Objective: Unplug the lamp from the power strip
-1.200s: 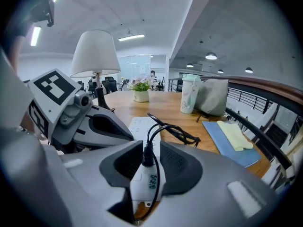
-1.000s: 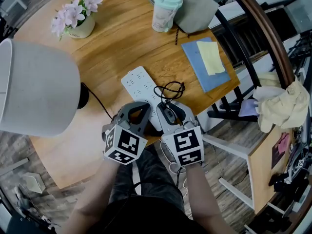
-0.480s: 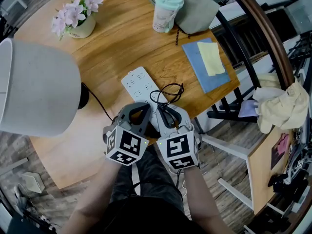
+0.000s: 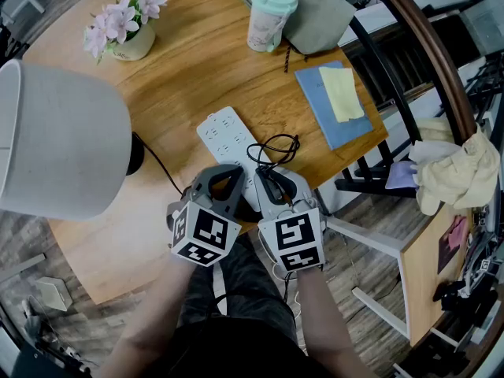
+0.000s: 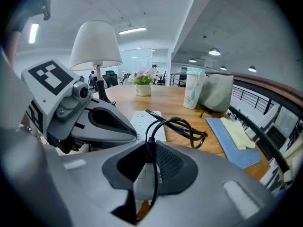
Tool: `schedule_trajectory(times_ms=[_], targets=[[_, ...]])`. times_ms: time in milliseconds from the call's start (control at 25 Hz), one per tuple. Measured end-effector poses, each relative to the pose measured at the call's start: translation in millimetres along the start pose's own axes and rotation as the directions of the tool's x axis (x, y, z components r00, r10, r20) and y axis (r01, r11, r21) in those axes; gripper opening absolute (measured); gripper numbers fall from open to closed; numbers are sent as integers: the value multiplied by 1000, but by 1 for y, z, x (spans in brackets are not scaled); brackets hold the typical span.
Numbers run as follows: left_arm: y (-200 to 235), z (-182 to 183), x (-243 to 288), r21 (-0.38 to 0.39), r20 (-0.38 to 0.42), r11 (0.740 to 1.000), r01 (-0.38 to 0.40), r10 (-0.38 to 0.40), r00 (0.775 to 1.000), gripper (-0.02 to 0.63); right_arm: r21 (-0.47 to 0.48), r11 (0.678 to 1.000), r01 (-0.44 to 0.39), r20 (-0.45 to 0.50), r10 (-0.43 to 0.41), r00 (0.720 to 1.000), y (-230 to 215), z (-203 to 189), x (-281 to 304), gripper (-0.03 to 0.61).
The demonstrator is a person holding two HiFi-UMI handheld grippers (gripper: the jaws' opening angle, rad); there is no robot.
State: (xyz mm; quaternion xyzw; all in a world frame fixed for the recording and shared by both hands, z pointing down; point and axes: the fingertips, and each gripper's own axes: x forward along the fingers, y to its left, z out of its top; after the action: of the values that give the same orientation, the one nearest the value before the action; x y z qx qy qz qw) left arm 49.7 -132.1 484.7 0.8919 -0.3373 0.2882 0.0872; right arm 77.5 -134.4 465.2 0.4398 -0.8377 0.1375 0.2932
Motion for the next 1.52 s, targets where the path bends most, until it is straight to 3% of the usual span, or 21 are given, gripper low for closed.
schedule_trajectory(times_ms=[120,240,520,760,960,1200,1400,1520], targets=[[0,0,0,1,-3,1000,0,0,1000,-5,-57,998,23,-17,-24,1000,3,-2,-2,67],[-1,0,0,17,-5,1000,-7,7,1000,-5,-51,998,23,-9,-24,1000,3,-1,-2,67],[0,0,0,16,-4,1000,-7,7,1000,-5,137,990,-26,17,24,1000,-8,-5,-2,67],[-1,1,1,13,-3,1000,-8,8,1000,-5,10,1000,25,3,-25,1000,-1,0,-4,66],[-1,0,1,14,-5,1000,-10,10,1000,-5,-133,989,58,-29,-62,998,4,-1,-3,67],[-2,1,1,13,-5,1000,-9,9,1000,-5,36,999,21,0,-21,1000,-4,0,-4,67],[-1,1,2,8,-4,1000,-10,10,1000,-5,-98,994,55,-25,-58,998,3,-1,-5,67],[-2,1,2,12,-6,1000,-11,12,1000,-5,-68,997,44,-20,-46,999,1,-1,-6,67]])
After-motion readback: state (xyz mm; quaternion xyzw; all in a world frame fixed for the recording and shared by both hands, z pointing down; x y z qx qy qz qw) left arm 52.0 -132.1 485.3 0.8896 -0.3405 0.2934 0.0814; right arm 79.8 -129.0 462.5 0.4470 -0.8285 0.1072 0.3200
